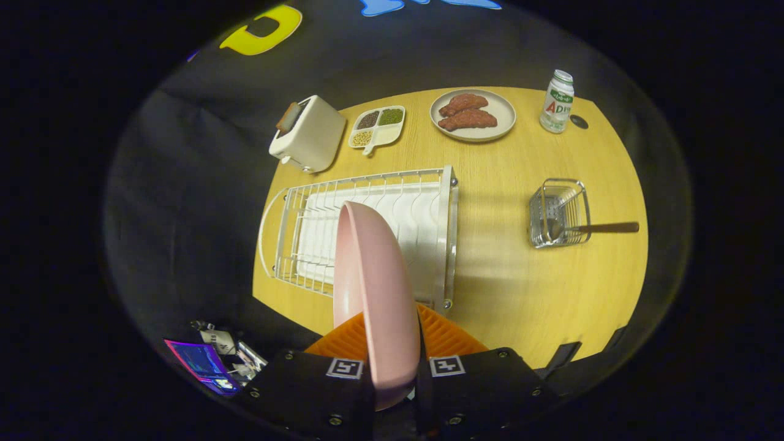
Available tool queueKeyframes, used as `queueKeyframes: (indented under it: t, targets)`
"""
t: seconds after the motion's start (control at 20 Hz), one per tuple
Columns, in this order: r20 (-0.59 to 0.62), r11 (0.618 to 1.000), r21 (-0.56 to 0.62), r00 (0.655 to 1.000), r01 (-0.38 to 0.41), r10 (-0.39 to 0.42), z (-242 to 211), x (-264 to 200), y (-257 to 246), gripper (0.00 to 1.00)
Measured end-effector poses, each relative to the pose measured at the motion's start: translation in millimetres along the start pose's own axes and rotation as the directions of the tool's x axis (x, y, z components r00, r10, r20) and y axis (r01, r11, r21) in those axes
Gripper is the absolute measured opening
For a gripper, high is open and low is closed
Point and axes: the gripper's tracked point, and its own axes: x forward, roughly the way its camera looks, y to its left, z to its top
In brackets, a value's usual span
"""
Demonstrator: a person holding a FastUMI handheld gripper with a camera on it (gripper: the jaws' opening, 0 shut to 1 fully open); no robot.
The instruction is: Take the plate from the dish rack, then take the spoon from the basket and place it into the plate.
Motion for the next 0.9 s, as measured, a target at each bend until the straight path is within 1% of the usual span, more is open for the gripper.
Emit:
queueKeyframes:
  t: [0.1,0.25,0.5,0.7,0.8,0.9]
  targets:
    - [0.000,0.994,0.057,0.995,-0.095,0.095,-25,3,-1,0.25]
    - [0.005,0.980,0.106,0.986,-0.169,0.169,-60,13,-11,0.25]
    - [0.019,0.951,0.069,0.954,-0.301,0.300,-103,27,-20,0.25]
    - [0.009,0.927,0.124,0.934,-0.354,0.356,-129,56,-32,0.25]
    - [-0.009,0.919,0.147,0.929,-0.365,0.370,-141,73,-38,0.25]
    - [-0.038,0.919,0.165,0.928,-0.359,0.370,-153,88,-42,0.25]
